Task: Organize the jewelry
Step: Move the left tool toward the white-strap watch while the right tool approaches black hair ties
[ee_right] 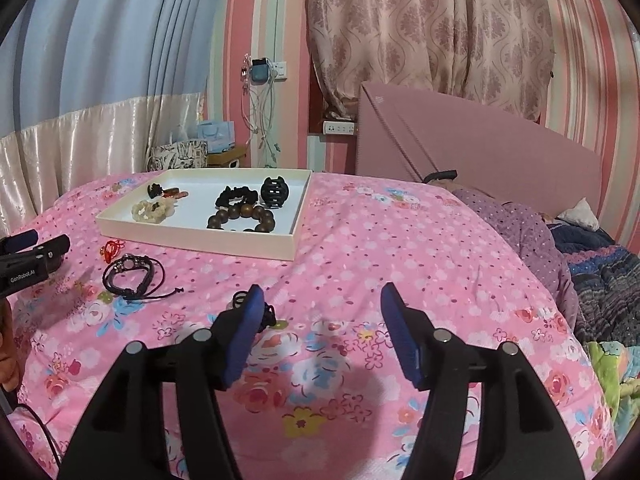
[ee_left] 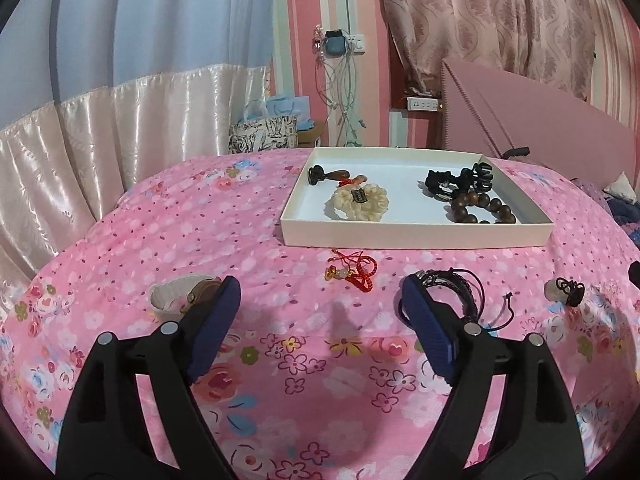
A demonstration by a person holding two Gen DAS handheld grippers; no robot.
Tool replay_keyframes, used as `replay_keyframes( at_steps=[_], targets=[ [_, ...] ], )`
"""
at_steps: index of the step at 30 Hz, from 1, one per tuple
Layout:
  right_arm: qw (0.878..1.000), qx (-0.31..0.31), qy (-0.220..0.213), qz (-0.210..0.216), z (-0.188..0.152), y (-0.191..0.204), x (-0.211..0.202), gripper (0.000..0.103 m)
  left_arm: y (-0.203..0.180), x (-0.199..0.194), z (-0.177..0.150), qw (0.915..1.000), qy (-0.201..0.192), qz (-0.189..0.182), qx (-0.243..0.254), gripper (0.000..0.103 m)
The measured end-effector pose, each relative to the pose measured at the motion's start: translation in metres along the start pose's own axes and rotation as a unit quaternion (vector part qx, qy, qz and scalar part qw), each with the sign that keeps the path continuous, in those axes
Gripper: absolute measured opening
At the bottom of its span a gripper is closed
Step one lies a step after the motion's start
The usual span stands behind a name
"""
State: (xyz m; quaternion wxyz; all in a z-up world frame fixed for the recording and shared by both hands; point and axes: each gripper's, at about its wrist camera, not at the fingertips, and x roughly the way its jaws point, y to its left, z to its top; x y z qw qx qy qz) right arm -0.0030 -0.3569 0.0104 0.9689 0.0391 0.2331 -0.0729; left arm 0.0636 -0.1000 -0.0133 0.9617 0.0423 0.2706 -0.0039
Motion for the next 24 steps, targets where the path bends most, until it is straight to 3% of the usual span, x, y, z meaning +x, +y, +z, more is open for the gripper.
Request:
replay_keyframes(
  at_steps=[24],
  targets=[
    [1.0,0.012,0.016,0.002,-0.0006,-0.005,0.0056,0.063,-0.0102,-0.0035,0.0006,0.9997,-0.006,-0.004,0.025,0.085]
  ],
)
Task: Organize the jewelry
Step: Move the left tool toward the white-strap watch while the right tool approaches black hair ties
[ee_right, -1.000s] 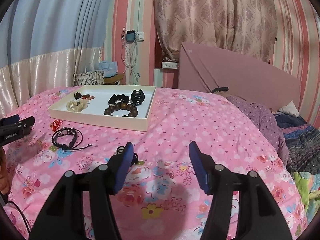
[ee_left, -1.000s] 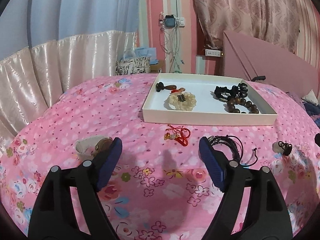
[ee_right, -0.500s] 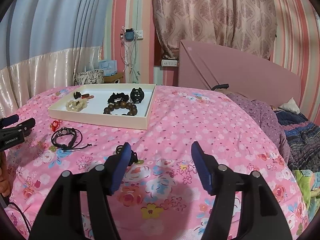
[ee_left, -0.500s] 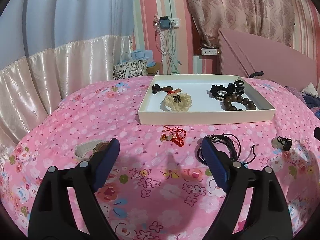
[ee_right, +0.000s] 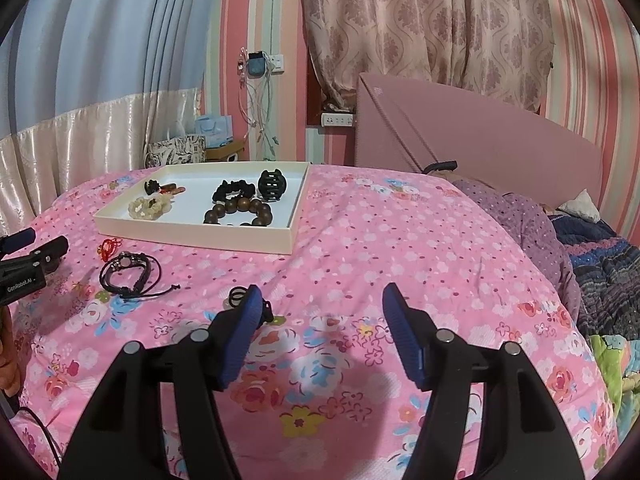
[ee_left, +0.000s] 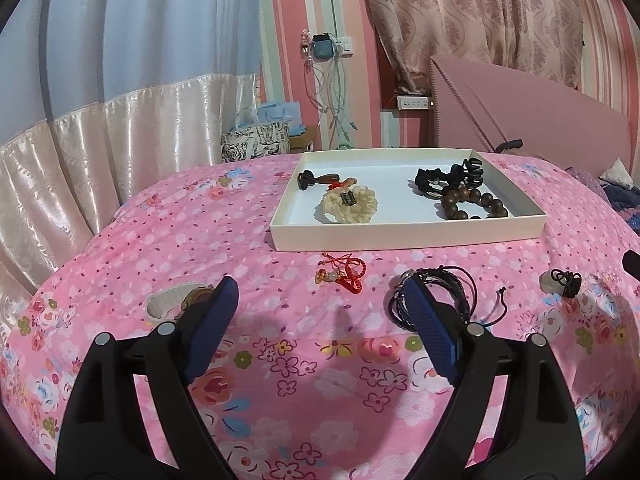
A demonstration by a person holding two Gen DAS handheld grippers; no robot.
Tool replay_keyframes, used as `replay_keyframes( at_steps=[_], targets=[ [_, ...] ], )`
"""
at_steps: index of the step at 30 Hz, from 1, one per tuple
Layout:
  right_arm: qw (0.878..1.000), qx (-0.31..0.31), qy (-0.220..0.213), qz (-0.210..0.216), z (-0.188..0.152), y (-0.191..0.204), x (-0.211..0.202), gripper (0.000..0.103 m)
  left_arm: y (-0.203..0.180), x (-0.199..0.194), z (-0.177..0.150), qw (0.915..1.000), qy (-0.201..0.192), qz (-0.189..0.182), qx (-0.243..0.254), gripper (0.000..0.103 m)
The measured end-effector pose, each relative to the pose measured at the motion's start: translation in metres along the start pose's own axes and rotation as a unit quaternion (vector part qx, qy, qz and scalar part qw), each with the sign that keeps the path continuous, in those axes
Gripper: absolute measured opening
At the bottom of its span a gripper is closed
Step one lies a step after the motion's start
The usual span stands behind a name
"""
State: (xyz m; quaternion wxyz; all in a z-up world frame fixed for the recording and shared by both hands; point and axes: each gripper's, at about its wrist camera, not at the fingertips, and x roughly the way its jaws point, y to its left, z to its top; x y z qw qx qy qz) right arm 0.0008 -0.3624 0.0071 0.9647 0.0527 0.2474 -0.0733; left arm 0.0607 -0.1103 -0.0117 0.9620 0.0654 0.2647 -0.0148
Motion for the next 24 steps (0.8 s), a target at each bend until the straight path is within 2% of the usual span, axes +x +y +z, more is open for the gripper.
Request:
replay_keyframes(
  at_steps=[11,16,21,24],
  targets=[
    [1.0,0.006,0.008,0.003,0.0,-0.001,0.003,0.063,-0.001,0.001,-0.001,1.0,0.007,-0.001,0.001,0.085],
    [0.999,0.028,0.015,0.013,-0.001,-0.01,0.007,0.063,-0.008,0.007,0.001,0.9997,0.014,0.0,0.022,0.085],
    [0.997,0.059,0.044,0.029,-0.002,-0.022,0.019,0.063,-0.01,0.018,0.001,0.9988,0.041,-0.009,0.026,0.085],
    [0.996,0.069,0.049,0.041,-0.002,-0.026,0.021,0.063,-0.004,0.022,0.0,0.9983,0.053,-0.021,0.013,0.084]
  ],
)
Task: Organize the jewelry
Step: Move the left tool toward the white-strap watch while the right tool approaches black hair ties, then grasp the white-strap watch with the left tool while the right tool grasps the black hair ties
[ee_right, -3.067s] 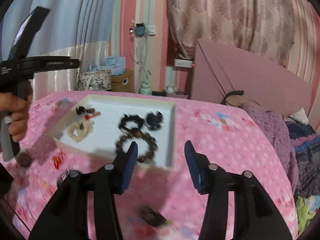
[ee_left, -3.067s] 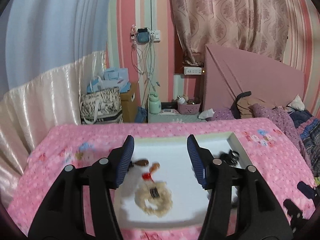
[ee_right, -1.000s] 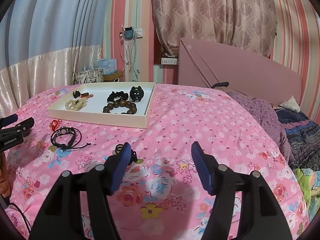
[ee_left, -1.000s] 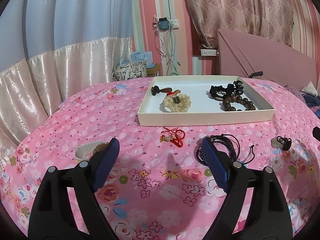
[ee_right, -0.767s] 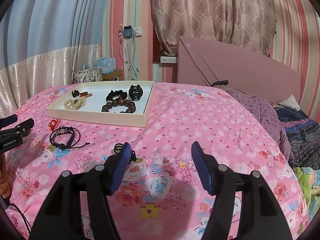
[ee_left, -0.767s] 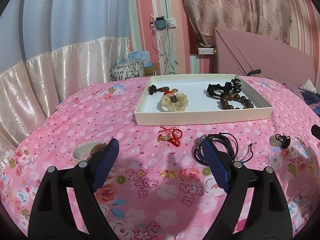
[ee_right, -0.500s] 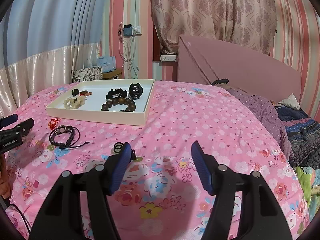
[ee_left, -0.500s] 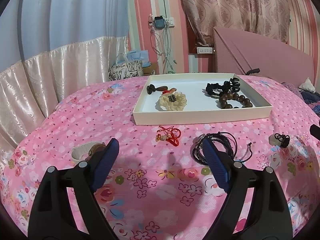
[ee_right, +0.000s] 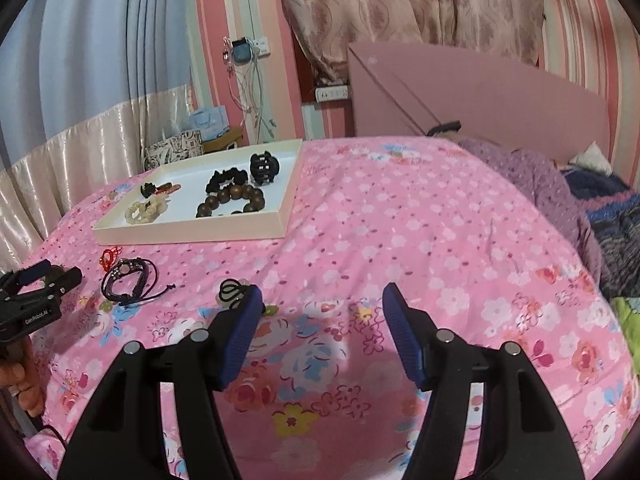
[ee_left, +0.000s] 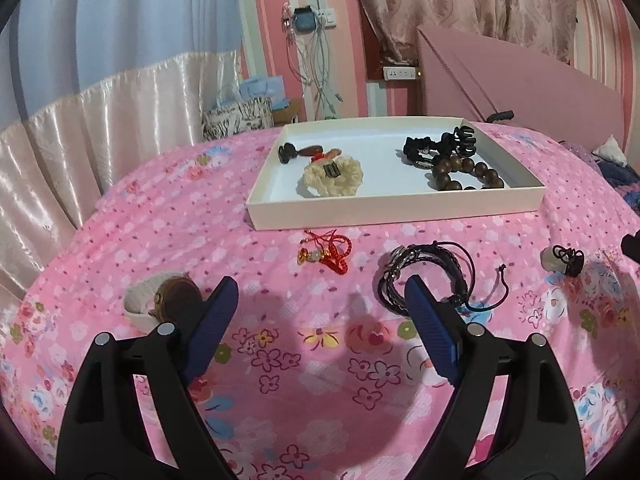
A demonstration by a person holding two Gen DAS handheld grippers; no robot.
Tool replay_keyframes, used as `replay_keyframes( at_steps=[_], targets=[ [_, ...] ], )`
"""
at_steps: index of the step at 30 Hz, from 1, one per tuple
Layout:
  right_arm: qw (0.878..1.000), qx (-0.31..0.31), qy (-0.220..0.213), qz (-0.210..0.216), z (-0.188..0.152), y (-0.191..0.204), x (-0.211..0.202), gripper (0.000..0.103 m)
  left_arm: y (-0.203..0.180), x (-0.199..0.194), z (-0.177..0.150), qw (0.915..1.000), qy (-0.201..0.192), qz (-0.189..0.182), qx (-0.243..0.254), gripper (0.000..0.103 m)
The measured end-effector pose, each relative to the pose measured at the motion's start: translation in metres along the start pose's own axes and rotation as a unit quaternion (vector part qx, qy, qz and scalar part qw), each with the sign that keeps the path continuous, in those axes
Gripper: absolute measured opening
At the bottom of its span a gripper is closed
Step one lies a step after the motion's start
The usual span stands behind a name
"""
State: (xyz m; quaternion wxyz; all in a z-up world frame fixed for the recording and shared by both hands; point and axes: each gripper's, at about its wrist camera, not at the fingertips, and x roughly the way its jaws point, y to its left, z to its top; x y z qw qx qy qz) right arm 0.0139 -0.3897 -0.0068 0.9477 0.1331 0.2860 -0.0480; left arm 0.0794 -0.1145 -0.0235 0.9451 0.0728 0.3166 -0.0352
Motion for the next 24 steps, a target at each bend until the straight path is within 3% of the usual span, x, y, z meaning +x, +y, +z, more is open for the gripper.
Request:
replay_keyframes(
  at_steps=[5,9,16,20,24],
  targets=[
    [1.0,0.026,0.009,0.016,-0.004,-0.014,-0.006,0.063,0.02,-0.013,-0.006,0.9996,-0.004,-0.009,0.026,0.081],
    [1.0,0.016,0.019,0.014,-0.002,-0.009,-0.004,0.063,0.052,-0.017,-0.005,0.9998,0.005,-0.015,0.015,0.081],
    [0.998,-0.017,0.055,0.033,0.005,0.029,0.027,0.063,0.106,-0.016,-0.001,0.9999,-0.006,0.002,-0.015,0.081],
    [0.996,-0.024,0.077,0.033,0.006,0.049,0.046,0.063,0.138,-0.007,-0.006,0.9996,0.009,0.012,-0.022,0.081],
    [0.994,-0.037,0.099,0.026,0.005,0.062,0.06,0.063,0.15,0.003,-0.012,0.9992,0.032,-0.014,-0.018,0.081]
  ],
)
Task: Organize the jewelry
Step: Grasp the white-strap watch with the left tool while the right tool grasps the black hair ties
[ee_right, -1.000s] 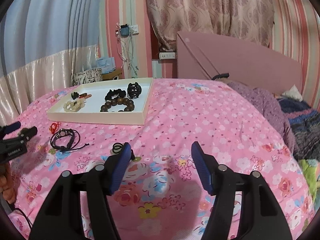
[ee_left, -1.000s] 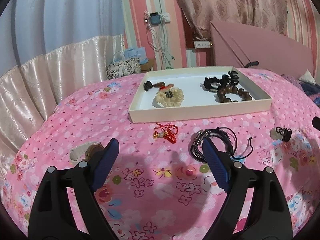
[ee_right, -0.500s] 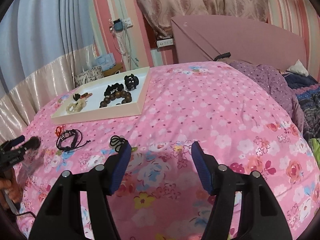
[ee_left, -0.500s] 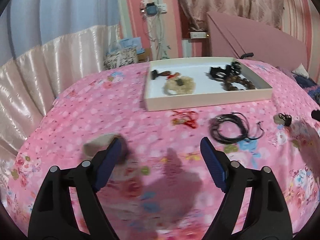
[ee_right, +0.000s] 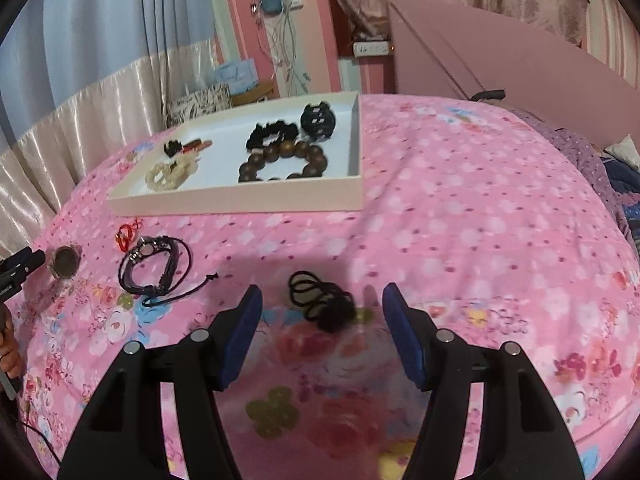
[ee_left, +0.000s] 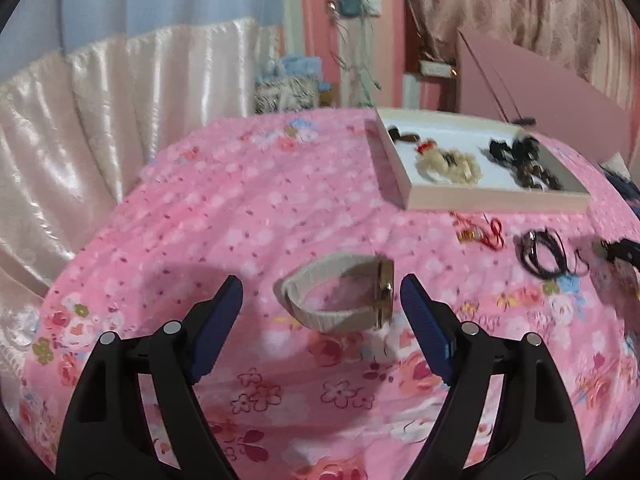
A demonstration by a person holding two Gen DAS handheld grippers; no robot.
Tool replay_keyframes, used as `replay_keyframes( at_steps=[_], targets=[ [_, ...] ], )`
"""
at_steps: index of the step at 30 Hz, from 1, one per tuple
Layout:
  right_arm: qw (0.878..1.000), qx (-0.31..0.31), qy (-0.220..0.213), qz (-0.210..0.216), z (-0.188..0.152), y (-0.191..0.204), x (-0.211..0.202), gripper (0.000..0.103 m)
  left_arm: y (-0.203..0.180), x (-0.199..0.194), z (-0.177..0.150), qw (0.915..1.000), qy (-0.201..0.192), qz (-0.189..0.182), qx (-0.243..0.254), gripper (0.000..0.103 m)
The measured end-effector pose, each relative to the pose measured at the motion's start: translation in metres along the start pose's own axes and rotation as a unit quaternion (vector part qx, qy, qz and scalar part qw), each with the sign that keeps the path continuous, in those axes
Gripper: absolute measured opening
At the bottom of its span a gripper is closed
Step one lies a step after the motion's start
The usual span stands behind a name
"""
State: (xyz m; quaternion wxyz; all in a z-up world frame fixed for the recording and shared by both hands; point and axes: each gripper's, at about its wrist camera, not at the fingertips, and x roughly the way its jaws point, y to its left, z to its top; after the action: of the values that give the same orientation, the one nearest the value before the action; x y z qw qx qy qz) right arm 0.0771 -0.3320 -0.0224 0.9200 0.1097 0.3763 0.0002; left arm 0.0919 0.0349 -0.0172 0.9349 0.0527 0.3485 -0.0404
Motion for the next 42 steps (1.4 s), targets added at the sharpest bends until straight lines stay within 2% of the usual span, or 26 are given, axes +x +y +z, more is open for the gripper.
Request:
replay_keyframes(
  at_steps=[3,6,8,10,12,15,17,19,23,26,34,42],
  targets=[
    [1.0,-0.009,0.017,-0.011,0.001,0.005,0.008,0.063,-0.013,0.005,-0.002,0.9993,-0.002,-0.003,0.038,0.081],
    [0.999,-0.013,0.034,-0.01,0.001,0.006,0.015,0.063,-0.024,0.012,-0.001,0.9987,0.007,-0.025,0.044,0.081],
    [0.999,-0.015,0.041,-0.014,0.002,0.007,0.02,0.062,-0.034,0.018,0.002,0.998,0.008,-0.021,0.06,0.081],
    [0.999,-0.021,0.042,-0.019,0.003,0.01,0.022,0.057,-0.041,0.028,0.005,0.9975,0.018,-0.01,0.068,0.081],
    [0.998,-0.028,0.043,-0.023,0.003,0.013,0.024,0.048,-0.041,0.035,0.006,0.9976,0.032,-0.01,0.061,0.079],
    [0.998,-0.038,0.042,-0.025,0.002,0.017,0.024,0.043,-0.041,0.048,0.003,0.9964,0.062,-0.009,0.056,0.064],
    [0.998,-0.034,0.04,-0.018,0.002,0.015,0.022,0.041,-0.041,0.054,0.003,0.9954,0.075,-0.017,0.056,0.038],
    [0.999,-0.032,0.037,-0.017,0.001,0.014,0.021,0.039,-0.045,0.054,0.002,0.9947,0.077,-0.023,0.064,0.025],
    [0.999,-0.024,0.024,-0.013,0.001,0.012,0.016,0.034,-0.06,0.055,0.001,0.9928,0.07,0.004,0.098,0.014],
    [1.0,-0.009,0.011,-0.008,0.002,0.007,0.011,0.027,-0.065,0.056,0.001,0.9918,0.067,0.017,0.108,0.012],
    [1.0,-0.003,0.013,-0.004,0.003,0.004,0.013,0.027,-0.069,0.056,0.0,0.9898,0.064,0.034,0.123,0.012],
    [1.0,-0.011,-0.002,-0.013,0.001,0.007,0.007,0.027,-0.061,0.057,0.002,0.9932,0.063,0.015,0.096,0.012]
  ],
)
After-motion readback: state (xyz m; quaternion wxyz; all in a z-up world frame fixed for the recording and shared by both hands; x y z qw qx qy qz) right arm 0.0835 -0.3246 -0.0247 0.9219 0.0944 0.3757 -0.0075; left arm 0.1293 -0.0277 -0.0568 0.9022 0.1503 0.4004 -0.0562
